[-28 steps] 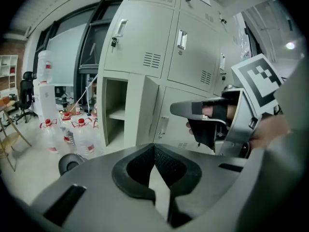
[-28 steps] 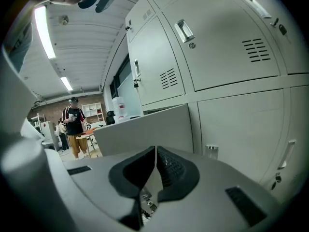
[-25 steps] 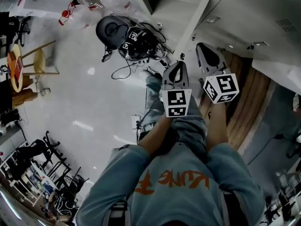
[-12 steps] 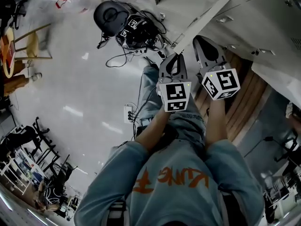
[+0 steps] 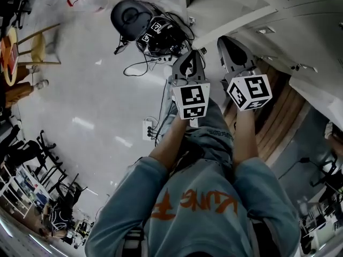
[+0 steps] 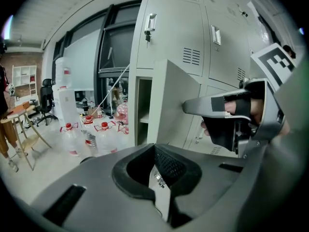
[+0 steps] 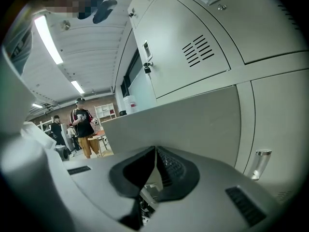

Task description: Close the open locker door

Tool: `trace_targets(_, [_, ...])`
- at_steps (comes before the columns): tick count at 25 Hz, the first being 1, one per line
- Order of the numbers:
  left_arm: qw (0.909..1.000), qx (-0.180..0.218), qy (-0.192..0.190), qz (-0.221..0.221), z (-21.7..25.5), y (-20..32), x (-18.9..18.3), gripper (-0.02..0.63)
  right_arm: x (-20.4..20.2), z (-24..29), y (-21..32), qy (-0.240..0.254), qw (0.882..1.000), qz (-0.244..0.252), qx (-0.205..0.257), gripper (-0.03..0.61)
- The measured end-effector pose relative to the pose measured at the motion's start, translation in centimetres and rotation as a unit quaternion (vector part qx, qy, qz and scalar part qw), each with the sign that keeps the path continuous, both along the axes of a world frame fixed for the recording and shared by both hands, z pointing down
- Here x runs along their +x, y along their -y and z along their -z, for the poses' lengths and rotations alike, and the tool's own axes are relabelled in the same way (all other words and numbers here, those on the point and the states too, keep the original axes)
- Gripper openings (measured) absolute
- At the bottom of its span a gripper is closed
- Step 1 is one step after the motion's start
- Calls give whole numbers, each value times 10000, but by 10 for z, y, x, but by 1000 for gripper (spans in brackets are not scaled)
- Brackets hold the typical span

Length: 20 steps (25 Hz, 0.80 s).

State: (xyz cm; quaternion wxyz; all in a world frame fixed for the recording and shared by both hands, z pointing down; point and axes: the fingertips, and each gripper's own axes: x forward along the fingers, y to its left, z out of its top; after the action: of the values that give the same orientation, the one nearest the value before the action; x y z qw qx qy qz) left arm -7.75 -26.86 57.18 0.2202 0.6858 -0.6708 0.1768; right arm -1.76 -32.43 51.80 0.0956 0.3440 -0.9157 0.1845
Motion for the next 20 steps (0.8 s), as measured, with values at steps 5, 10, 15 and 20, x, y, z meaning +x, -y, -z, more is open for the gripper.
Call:
trace_targets(5, [9999, 42, 114, -102, 3, 20, -18, 21, -14, 3, 12, -40, 9999, -102, 32, 34])
trace_targets(10, [9992, 58, 283, -279, 2, 38, -32, 21, -25, 2, 23, -62, 9997, -247, 17, 34])
trace_targets(15, [9981, 105, 347, -497, 3, 60, -43, 21, -34, 1, 35, -100, 9990, -441, -22, 34])
trace_targets(20, [9963, 177, 473, -691, 2, 81, -55, 21, -43, 0, 48, -106, 9978, -652, -34, 34])
